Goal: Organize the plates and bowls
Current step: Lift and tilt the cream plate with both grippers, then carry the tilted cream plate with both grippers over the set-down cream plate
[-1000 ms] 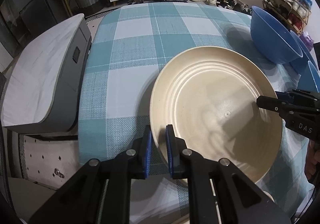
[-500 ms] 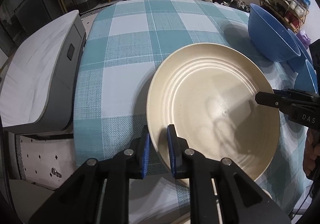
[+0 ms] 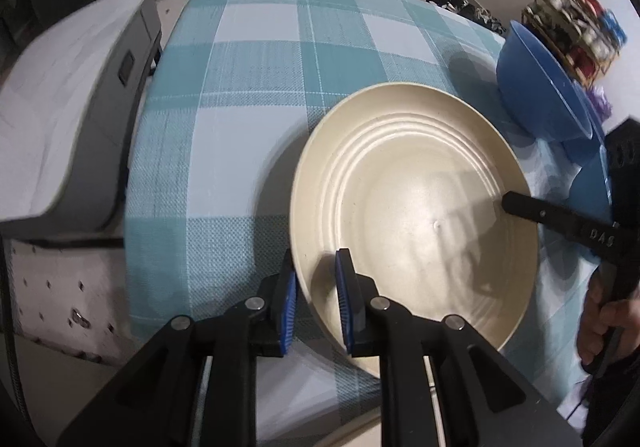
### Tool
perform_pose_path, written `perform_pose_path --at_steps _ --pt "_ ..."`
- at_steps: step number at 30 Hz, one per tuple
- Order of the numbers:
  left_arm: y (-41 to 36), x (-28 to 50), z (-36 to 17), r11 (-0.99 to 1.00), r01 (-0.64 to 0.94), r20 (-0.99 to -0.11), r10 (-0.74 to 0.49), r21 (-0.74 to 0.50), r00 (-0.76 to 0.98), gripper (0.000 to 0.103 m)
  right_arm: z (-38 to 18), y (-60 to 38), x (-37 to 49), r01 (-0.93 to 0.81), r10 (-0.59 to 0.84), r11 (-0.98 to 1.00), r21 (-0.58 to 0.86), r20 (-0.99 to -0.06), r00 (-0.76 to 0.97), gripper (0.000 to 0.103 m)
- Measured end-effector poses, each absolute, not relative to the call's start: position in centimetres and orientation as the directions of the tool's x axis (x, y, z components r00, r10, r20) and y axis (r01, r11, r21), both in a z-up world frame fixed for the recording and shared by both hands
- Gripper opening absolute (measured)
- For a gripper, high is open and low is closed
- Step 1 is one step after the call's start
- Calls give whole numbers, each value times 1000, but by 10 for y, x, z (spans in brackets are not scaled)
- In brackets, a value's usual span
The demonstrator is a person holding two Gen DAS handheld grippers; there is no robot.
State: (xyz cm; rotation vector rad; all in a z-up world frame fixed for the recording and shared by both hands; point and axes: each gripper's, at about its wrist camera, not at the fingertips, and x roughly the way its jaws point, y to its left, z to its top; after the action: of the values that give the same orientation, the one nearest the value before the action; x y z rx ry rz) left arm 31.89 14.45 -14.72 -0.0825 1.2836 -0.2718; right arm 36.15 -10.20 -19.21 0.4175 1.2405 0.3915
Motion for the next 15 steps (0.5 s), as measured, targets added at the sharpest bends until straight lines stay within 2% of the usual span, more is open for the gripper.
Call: perform_pose_path --at_steps 15 --pt "148 319 -141 965 118 -939 -258 -236 228 11 -186 -98 360 -92 471 880 466 -832 293 7"
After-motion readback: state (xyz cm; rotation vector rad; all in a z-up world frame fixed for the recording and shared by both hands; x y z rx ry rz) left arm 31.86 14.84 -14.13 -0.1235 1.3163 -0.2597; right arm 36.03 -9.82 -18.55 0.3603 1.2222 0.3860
